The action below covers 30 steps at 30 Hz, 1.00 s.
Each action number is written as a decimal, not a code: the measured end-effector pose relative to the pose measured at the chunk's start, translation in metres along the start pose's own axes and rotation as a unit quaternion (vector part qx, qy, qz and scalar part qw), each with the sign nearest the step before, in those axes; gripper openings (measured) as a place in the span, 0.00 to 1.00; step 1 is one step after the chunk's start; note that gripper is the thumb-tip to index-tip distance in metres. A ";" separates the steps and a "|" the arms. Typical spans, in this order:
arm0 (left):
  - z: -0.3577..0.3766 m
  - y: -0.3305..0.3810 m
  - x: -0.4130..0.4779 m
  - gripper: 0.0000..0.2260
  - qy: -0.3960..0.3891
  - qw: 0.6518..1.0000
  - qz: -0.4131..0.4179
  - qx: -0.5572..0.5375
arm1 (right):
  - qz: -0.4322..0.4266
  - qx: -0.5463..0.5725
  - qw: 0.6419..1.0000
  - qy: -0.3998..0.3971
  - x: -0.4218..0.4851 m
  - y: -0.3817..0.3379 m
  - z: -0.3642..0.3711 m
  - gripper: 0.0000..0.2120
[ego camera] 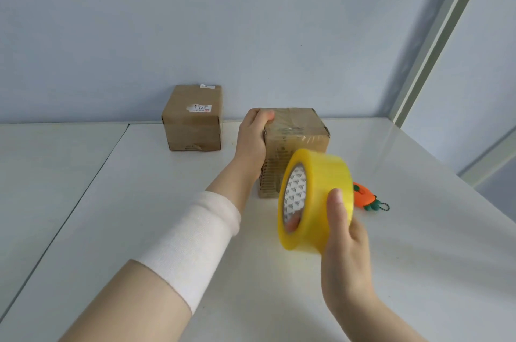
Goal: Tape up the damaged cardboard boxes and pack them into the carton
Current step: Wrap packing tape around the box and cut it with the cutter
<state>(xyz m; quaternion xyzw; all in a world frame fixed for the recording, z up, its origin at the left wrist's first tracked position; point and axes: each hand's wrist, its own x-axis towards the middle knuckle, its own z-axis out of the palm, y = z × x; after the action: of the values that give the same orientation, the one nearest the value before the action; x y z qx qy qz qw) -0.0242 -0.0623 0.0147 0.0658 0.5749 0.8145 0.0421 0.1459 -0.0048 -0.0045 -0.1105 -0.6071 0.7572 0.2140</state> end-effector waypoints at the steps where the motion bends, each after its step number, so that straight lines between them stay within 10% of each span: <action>1: 0.000 0.000 0.000 0.13 0.004 1.000 0.000 0.003 | 0.013 -0.011 1.000 -0.006 -0.001 0.003 0.000 0.17; 13: -0.010 0.015 0.016 0.16 0.003 0.990 -0.129 0.058 | 0.063 -0.070 0.992 -0.089 0.051 -0.070 -0.004 0.27; 21: -0.026 -0.009 0.022 0.14 -0.034 0.990 0.069 0.115 | 0.127 -0.052 0.982 -0.134 0.125 -0.102 0.024 0.21; 30: -0.026 -0.019 0.056 0.18 0.071 0.994 -0.073 0.028 | -0.053 -0.118 0.982 -0.139 0.136 -0.024 0.036 0.13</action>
<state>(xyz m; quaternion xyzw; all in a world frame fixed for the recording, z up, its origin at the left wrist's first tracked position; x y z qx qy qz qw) -0.0839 -0.0722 -0.0090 -0.0332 0.6025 0.7953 0.0581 0.0150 0.0303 0.0403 0.0034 -0.7213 0.6756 0.1527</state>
